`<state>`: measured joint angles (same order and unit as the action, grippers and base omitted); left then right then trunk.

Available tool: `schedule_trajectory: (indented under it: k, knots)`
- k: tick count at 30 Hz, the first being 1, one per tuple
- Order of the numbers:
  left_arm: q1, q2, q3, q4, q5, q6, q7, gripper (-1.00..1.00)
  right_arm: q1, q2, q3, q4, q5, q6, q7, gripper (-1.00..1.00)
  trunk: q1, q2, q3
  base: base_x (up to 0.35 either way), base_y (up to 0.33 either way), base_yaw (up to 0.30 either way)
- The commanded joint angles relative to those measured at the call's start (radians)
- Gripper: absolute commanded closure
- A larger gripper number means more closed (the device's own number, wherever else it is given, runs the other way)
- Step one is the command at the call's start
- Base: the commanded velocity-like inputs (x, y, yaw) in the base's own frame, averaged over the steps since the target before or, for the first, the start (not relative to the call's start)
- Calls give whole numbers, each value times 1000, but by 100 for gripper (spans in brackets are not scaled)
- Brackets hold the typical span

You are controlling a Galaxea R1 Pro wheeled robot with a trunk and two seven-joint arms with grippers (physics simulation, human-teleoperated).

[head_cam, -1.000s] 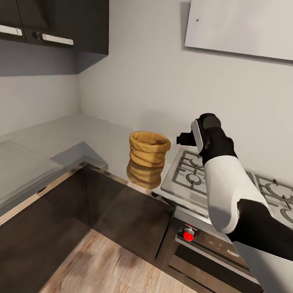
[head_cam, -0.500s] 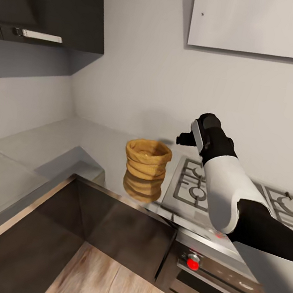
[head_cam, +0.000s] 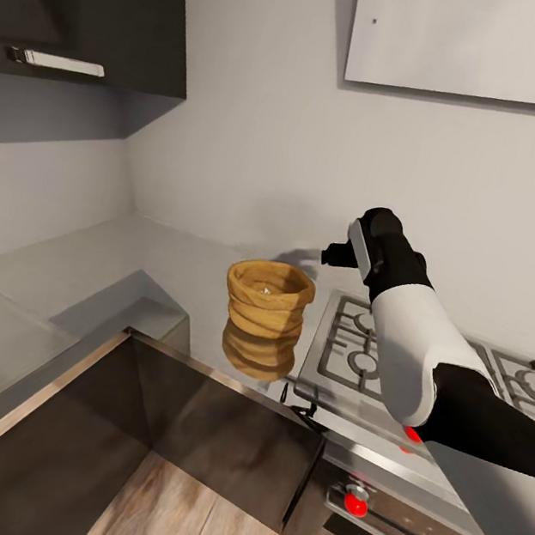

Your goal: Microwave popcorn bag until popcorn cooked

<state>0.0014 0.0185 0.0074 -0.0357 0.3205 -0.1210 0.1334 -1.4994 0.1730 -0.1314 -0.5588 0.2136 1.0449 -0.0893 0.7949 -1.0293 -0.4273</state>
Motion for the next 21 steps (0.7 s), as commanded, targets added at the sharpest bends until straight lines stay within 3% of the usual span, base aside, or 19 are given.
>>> schedule_trajectory:
  k: [1,6,15,21]
  knots:
    - [0,0,0,-1,3,-2,2,-100,-1,2,-7,1,2,2,-3,-100,0,-1,-1,0,0,0]
    - [0,0,0,-1,3,-2,2,-100,-1,2,-11,2,1,2,0,-100,0,-1,-1,0,0,44]
    - [0,0,0,-1,3,-2,2,-100,-1,2,-14,38,1,2,0,-100,0,-1,-1,0,0,237]
    - [0,0,0,-1,3,-2,2,-100,12,2,-23,66,5,2,-8,-100,0,-1,-1,0,0,41]
